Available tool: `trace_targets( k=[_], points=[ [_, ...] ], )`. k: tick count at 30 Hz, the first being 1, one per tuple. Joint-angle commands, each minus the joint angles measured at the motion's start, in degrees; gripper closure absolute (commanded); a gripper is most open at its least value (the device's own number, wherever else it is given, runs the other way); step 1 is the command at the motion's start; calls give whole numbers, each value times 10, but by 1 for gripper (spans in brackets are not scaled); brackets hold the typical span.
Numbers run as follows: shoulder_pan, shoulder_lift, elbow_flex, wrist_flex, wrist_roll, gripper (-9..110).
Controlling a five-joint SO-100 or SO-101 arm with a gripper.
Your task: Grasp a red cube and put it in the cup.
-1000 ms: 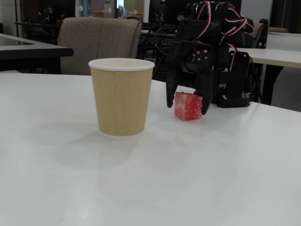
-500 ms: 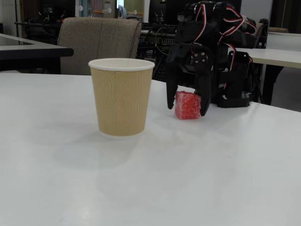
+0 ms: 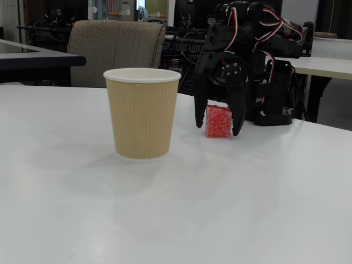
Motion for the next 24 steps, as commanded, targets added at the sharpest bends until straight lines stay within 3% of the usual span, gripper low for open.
trace_targets(
  k=[1, 4, 6, 12, 19, 24],
  points=[
    [6, 9, 43, -7, 1, 76],
    [11, 9, 43, -7, 1, 77],
    [12, 9, 43, -7, 1, 88],
    [17, 9, 43, -12, 1, 97],
    [17, 10, 43, -42, 1, 100],
    [-4, 10, 43, -159, 4, 100]
  ],
)
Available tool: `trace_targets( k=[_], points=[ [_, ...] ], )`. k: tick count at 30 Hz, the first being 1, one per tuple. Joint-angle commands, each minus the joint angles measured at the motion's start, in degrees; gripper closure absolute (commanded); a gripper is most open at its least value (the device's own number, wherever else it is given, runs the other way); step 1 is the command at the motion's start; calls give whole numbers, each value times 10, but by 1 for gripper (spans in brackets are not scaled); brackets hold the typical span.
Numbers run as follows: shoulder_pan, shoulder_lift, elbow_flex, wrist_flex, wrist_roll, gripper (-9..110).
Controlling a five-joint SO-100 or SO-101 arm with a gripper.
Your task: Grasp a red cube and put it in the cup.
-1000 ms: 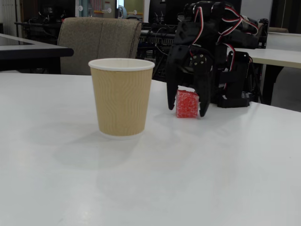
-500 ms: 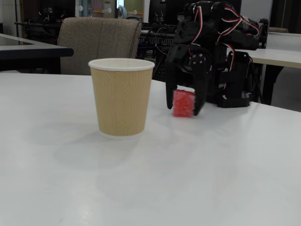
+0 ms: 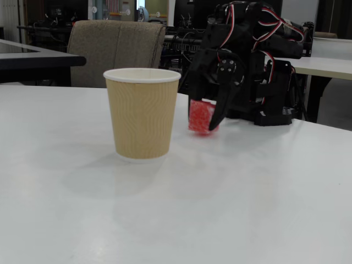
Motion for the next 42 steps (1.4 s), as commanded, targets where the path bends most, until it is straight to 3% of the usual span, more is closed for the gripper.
trace_targets(
  k=[1, 9, 20, 34, 42],
  points=[
    [-11, 10, 43, -110, 8, 100],
    [-4, 10, 43, -243, 10, 100],
    [-2, 10, 43, -280, 10, 100],
    [53, 10, 43, -39, 2, 100],
    [120, 9, 43, -31, -19, 100]
  ],
)
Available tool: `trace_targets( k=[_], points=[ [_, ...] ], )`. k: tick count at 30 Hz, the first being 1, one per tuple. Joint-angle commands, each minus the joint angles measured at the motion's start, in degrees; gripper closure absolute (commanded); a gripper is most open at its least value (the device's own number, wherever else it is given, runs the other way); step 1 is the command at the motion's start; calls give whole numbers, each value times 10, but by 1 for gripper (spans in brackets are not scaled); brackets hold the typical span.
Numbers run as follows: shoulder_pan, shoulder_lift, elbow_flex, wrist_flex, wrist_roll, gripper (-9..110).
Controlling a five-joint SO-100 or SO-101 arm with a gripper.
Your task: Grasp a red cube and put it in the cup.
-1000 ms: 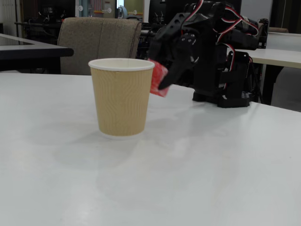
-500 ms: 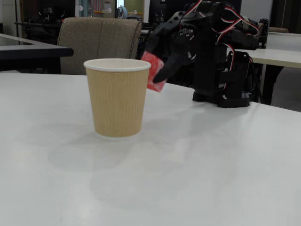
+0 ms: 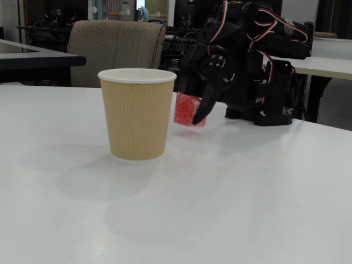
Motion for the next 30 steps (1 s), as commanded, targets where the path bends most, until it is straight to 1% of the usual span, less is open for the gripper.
trace_targets(
  k=[1, 5, 9, 14, 19, 25, 30],
  points=[
    [38, 9, 43, -22, -13, 101],
    [72, 9, 43, -65, -13, 101],
    [76, 9, 43, -138, -7, 101],
    [52, 9, 43, -275, 0, 101],
    [16, 9, 43, -397, 36, 101],
    [-13, 9, 43, -469, 38, 101],
    [-38, 10, 43, -505, 39, 101]
  ],
)
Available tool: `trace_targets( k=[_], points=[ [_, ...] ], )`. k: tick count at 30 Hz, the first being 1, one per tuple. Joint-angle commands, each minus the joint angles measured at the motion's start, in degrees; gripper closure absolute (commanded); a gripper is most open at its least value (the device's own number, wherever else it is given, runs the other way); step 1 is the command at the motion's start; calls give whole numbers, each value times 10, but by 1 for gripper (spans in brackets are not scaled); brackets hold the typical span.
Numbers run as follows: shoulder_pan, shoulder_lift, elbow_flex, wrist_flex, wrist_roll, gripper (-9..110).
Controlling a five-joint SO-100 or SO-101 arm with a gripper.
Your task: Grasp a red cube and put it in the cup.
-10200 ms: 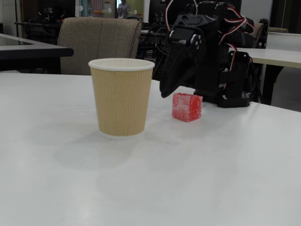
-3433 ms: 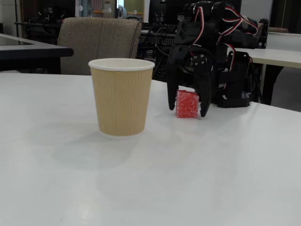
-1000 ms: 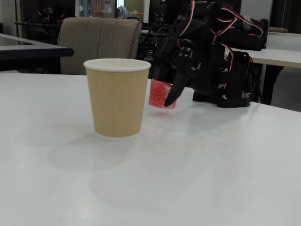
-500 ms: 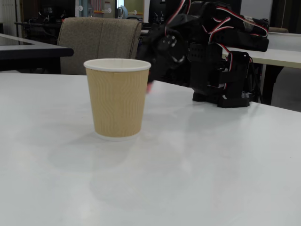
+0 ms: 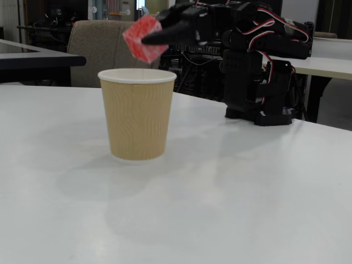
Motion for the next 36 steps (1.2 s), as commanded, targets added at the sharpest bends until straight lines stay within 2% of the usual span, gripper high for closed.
trace_targets(
  k=[1, 7, 12, 23, 32, 36],
  points=[
    [-28, 10, 43, -38, 6, 101],
    [-51, 10, 43, -18, 6, 101],
    [-62, -6, -25, 77, 6, 101],
    [-67, -200, -203, 127, 6, 101],
    [-62, -189, -250, 214, 15, 101],
    [-68, -156, -249, 215, 40, 101]
  ],
)
